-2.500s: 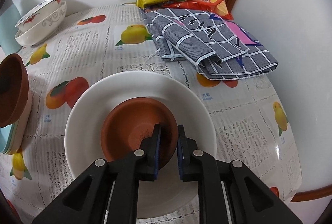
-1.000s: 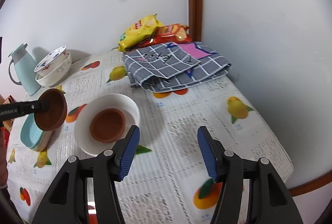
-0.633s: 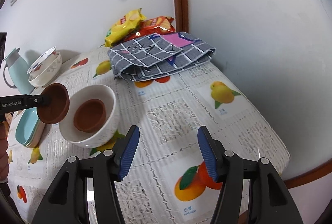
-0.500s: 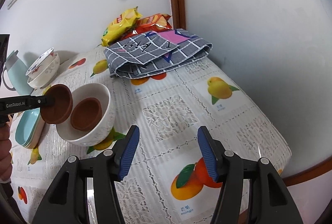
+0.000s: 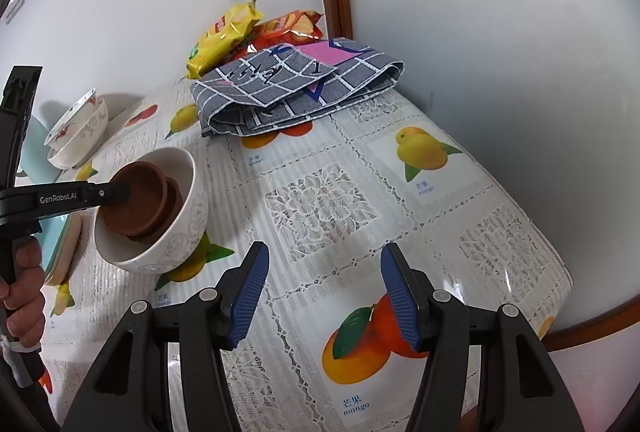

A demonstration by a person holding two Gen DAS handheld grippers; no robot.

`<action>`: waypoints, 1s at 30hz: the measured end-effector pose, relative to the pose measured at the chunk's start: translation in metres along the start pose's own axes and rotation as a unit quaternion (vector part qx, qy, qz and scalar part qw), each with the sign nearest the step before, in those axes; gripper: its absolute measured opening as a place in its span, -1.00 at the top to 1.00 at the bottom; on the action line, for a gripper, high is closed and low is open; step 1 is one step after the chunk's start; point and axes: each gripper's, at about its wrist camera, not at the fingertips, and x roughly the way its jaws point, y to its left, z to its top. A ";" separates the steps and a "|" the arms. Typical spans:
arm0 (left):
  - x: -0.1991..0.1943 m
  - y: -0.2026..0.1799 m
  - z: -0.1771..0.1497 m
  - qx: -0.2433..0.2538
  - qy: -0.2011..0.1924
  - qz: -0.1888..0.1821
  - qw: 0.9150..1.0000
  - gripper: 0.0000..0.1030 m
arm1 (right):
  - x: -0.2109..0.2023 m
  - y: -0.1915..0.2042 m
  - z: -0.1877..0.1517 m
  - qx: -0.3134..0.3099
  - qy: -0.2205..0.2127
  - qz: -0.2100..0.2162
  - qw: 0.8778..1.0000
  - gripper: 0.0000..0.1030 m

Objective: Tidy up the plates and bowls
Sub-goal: 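Lower the left gripper's brown bowl into the white bowl and open it, then move both grippers to the rim of the white bowl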

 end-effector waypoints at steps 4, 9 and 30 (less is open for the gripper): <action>0.005 -0.003 0.000 0.002 0.005 -0.003 1.000 0.82 | 0.003 0.000 0.000 0.002 0.003 0.000 1.000 -0.12; 0.006 -0.002 0.000 0.004 0.006 -0.007 1.000 0.82 | 0.004 0.001 -0.001 0.002 0.007 -0.001 1.000 -0.12; -0.049 -0.006 -0.012 0.031 -0.040 0.005 0.999 0.15 | -0.022 0.029 -0.001 -0.030 -0.010 -0.022 0.999 -0.19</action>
